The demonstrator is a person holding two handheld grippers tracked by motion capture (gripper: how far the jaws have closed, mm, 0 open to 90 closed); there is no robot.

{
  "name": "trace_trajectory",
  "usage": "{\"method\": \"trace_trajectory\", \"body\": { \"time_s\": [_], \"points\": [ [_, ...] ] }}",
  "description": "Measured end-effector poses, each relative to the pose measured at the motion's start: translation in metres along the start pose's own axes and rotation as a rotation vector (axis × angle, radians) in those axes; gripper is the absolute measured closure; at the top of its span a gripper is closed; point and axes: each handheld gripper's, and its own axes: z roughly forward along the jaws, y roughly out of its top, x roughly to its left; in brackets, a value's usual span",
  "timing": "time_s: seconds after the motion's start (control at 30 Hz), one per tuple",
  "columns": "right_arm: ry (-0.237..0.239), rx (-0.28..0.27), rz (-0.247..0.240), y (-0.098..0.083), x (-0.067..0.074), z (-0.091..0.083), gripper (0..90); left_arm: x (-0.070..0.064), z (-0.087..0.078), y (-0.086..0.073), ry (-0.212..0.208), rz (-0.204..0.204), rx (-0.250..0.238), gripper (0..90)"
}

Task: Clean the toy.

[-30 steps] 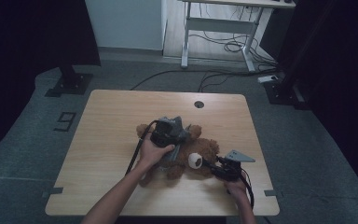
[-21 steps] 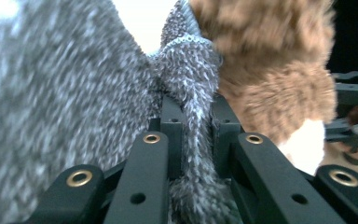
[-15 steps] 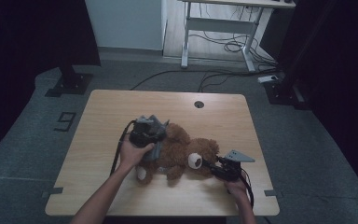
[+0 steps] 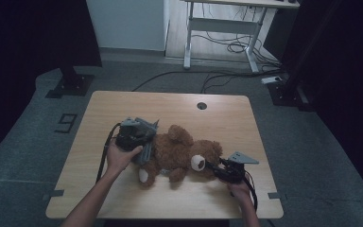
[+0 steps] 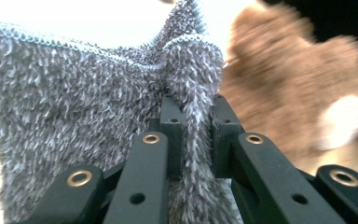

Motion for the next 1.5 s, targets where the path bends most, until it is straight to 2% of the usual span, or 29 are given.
{"method": "trace_trajectory", "body": {
  "time_s": [0.1, 0.17, 0.23, 0.33, 0.4, 0.5, 0.6, 0.63, 0.7, 0.9, 0.93, 1.07, 1.13, 1.17, 1.23, 1.27, 1.3, 1.33, 1.37, 1.47, 1.5],
  "points": [
    [0.000, -0.001, 0.000, 0.000, 0.000, 0.000, 54.8, -0.017, 0.010, 0.011, -0.018, 0.033, 0.014, 79.1],
    [0.000, -0.001, 0.000, 0.000, 0.000, 0.000, 54.8, -0.028, 0.021, 0.018, -0.047, 0.036, 0.027, 78.8],
    [0.000, -0.002, -0.002, 0.000, 0.000, 0.000, 54.8, -0.042, 0.029, 0.024, -0.082, 0.046, 0.014, 78.8],
    [0.003, -0.001, -0.001, 0.000, -0.001, 0.000, 54.8, -0.059, 0.040, 0.030, -0.085, 0.081, 0.017, 78.8],
    [0.003, -0.002, 0.001, 0.000, -0.001, 0.000, 54.7, -0.062, 0.050, 0.030, -0.077, 0.083, 0.042, 78.7],
    [0.001, -0.002, 0.000, 0.000, 0.000, 0.000, 54.7, -0.054, 0.068, 0.024, -0.089, 0.041, 0.105, 78.5],
    [0.001, -0.002, -0.003, 0.000, 0.000, 0.000, 54.7, -0.040, 0.070, 0.016, -0.148, -0.037, 0.096, 78.8],
    [0.002, -0.002, -0.005, 0.000, 0.000, 0.000, 54.7, -0.037, 0.068, 0.014, -0.158, -0.047, 0.094, 78.9],
    [0.003, -0.004, -0.006, 0.000, 0.000, 0.000, 54.7, -0.031, 0.061, 0.013, -0.150, -0.050, 0.090, 79.1],
    [0.001, -0.003, -0.006, 0.000, 0.001, 0.000, 54.7, -0.010, 0.040, 0.005, -0.053, -0.034, 0.073, 79.1],
    [0.001, -0.003, -0.007, 0.000, 0.001, 0.000, 54.7, -0.003, 0.035, 0.002, -0.024, -0.035, 0.074, 79.1],
    [0.000, 0.001, -0.009, 0.000, 0.001, 0.000, 54.7, 0.016, 0.023, -0.012, 0.048, -0.048, 0.082, 78.9],
    [-0.001, 0.000, -0.010, 0.000, 0.001, 0.000, 54.7, 0.021, 0.014, -0.016, 0.058, -0.059, 0.072, 78.9],
    [-0.001, 0.001, -0.011, 0.001, 0.001, 0.000, 54.7, 0.020, 0.009, -0.016, 0.060, -0.052, 0.064, 78.9],
    [-0.002, 0.002, -0.013, 0.001, 0.001, 0.000, 54.8, 0.012, 0.001, -0.011, 0.049, -0.029, 0.034, 78.9],
    [-0.003, 0.003, -0.011, 0.001, 0.001, 0.000, 54.7, 0.002, -0.004, -0.005, 0.044, 0.006, 0.012, 79.0],
    [-0.004, 0.003, -0.013, 0.001, 0.002, 0.000, 54.8, -0.005, -0.007, 0.000, 0.035, 0.024, -0.004, 79.0],
    [-0.004, 0.005, -0.016, 0.001, 0.002, 0.000, 54.8, -0.019, -0.009, 0.009, 0.016, 0.056, -0.027, 79.0],
    [-0.007, 0.003, -0.019, 0.001, 0.002, 0.000, 54.8, -0.027, -0.010, 0.014, 0.002, 0.075, -0.036, 79.0],
    [-0.010, 0.006, -0.025, 0.001, 0.003, 0.000, 54.8, -0.068, 0.001, 0.036, -0.059, 0.149, -0.061, 79.0],
    [-0.010, 0.003, -0.024, 0.001, 0.003, 0.000, 54.8, -0.075, 0.005, 0.040, -0.072, 0.160, -0.059, 79.0]
  ]
}}
